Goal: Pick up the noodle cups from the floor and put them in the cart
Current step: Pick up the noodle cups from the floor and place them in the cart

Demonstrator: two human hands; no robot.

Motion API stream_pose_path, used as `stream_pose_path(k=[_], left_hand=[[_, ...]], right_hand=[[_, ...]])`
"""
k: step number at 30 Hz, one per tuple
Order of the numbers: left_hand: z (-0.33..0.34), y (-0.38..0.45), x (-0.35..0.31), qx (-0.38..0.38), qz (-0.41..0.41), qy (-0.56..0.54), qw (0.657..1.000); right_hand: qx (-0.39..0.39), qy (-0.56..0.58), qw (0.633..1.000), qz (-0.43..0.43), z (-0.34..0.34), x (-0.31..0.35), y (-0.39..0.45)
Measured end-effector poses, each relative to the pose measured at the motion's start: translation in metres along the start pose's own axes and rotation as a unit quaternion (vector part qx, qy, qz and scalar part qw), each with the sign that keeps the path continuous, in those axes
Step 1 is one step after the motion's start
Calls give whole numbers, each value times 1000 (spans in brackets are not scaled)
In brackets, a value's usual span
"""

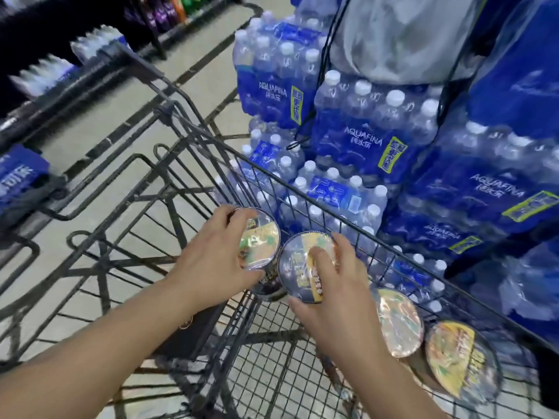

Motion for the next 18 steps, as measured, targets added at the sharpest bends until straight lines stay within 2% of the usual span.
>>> stream_pose_path(k=[5,9,13,15,17,18], left_hand=[[25,15,8,42,6,48,998],[30,22,16,86,-35,51,994],[17,15,-2,100,-53,73,991],[10,8,-25,54,-38,43,997],[3,-6,-60,-23,-17,-8,1000],[4,-13,-81,-47,14,-33,998]], right_hand=[[-2,-17,1000,14,16,-14,3],[13,-29,999,13,10,-16,-4],[20,22,1000,10,-18,-23,-25],[-6,46,999,14,-44,-31,-44],[-50,59,997,22,-75,-48,-71],[-81,64,994,27,-92,-61,-87]])
Point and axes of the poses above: each hand's wrist, its own y-axis towards the middle knuckle, its own z-axis out of the palm, x = y × z, the point moved 3 cm from there along y, towards the middle knuckle, and after that the axes turned 1 degree about z, right-handed, at the moved point
